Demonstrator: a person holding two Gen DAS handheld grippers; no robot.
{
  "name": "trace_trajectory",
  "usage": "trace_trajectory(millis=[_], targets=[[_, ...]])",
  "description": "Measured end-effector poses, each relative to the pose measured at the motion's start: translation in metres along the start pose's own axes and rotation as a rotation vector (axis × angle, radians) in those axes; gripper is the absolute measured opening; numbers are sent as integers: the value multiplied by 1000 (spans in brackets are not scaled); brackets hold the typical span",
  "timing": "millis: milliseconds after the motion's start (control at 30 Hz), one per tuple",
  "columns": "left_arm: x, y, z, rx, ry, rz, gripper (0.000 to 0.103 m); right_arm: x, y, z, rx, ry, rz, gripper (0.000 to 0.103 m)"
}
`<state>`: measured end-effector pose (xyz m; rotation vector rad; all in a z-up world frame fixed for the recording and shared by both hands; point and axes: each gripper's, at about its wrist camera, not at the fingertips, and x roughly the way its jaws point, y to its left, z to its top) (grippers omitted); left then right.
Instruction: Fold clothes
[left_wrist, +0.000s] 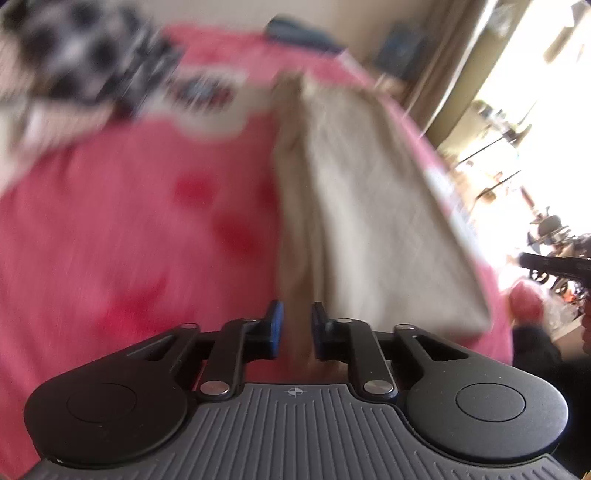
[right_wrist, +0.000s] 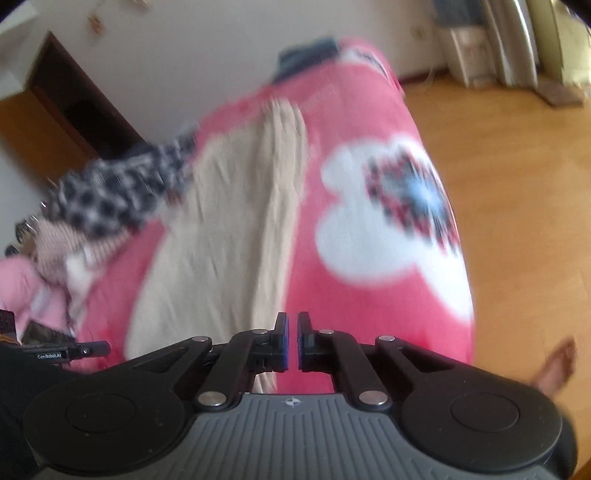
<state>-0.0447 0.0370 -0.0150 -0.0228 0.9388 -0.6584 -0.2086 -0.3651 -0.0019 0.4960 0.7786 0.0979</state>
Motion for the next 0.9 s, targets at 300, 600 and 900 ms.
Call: trace_trajectory(millis=[300,600,900], targets=[[114,-47,87,222,-52,51,25,113,82,103,-433,-88,-91,5],[170,-34,130,429,-162,118,26,232,79,143,-548,32,-162,3],[180,8,180,238,-257,45,42,230,46,192,-336,-84,-100,20]])
